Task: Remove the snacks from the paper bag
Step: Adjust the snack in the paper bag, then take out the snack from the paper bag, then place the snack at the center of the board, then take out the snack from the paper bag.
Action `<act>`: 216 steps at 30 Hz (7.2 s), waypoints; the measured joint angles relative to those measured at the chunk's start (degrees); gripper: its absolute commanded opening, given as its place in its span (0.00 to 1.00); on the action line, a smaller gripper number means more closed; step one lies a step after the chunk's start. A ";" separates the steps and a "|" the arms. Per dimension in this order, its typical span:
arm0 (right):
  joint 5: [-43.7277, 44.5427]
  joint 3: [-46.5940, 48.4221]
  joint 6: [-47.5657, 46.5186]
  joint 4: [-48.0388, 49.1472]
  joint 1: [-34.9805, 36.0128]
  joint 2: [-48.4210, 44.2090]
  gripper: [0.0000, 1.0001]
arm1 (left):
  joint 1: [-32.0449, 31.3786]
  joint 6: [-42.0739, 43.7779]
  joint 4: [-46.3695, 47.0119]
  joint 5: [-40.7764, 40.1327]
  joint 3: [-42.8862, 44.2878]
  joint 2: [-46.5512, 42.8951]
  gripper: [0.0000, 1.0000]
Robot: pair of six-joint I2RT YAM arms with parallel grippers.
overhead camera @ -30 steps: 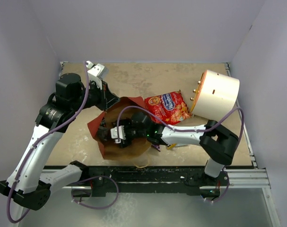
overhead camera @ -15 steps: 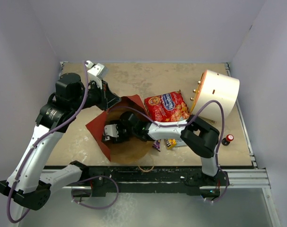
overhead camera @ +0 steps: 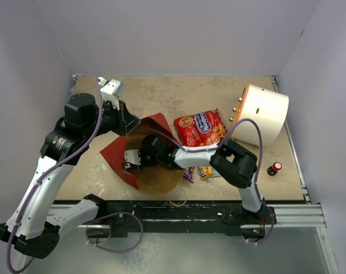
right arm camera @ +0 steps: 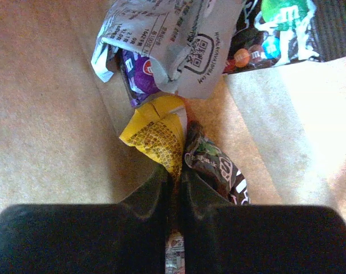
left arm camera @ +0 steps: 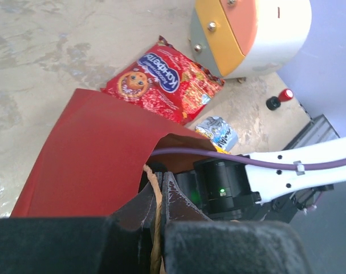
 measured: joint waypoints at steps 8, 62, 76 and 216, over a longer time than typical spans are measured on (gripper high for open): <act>-1.90 -0.96 1.60 -1.51 -0.20 -5.84 0.00 | 0.00 -1.53 -0.26 -6.69 -1.57 -3.39 0.00; -5.66 -5.35 6.99 1.60 -1.79 -8.81 0.60 | 0.00 -6.08 1.20 -3.74 -5.51 -4.09 0.00; -5.68 1.01 6.88 0.92 -1.22 -0.85 0.54 | 0.00 -6.05 1.22 -3.23 -5.51 -3.32 0.00; 22.62 -23.23 28.55 -15.21 -8.11 -54.51 0.73 | -0.04 36.52 -0.63 -17.62 -2.27 7.76 0.00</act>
